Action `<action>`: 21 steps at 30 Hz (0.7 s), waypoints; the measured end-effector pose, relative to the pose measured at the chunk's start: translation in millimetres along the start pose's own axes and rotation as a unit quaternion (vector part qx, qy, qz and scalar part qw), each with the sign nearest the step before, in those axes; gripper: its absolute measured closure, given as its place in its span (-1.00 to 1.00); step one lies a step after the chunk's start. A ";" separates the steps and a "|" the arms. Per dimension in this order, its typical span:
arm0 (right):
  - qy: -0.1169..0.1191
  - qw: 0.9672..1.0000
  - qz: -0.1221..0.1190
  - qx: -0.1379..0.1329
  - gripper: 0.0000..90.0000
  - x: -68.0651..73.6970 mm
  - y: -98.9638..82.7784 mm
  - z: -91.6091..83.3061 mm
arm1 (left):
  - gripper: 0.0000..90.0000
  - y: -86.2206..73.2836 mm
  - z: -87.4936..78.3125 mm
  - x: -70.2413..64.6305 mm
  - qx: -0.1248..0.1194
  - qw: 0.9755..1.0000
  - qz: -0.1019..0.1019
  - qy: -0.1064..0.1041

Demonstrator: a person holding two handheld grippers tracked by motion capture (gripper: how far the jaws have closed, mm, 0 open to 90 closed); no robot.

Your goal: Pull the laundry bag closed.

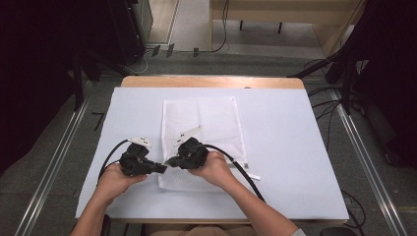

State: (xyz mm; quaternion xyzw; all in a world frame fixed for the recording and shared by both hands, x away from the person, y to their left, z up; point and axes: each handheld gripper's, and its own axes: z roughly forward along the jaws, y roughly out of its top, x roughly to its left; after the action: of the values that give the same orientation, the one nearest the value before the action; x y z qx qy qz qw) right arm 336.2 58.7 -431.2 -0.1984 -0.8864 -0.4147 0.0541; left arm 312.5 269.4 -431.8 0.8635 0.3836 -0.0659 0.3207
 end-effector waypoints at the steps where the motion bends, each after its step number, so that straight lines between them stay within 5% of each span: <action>1: -0.002 1.000 -0.003 0.000 0.97 1.3 1.4 -0.7 | 0.97 0.1 0.8 -0.3 0.003 1.000 0.008 -0.002; 10: -0.004 1.000 -0.020 0.011 0.97 5.3 2.6 2.2 | 0.80 2.1 5.9 0.5 0.014 1.000 0.002 -0.002; 21: 0.010 1.000 -0.007 0.007 0.97 2.1 3.7 1.3 | 0.97 2.8 0.9 1.6 -0.004 1.000 0.003 -0.010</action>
State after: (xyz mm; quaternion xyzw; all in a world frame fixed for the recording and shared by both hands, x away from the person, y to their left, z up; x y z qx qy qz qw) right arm 335.9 62.5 -428.8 -0.1873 -0.8900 -0.4111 0.0617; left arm 315.8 268.4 -431.7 0.8625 0.3781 -0.0721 0.3285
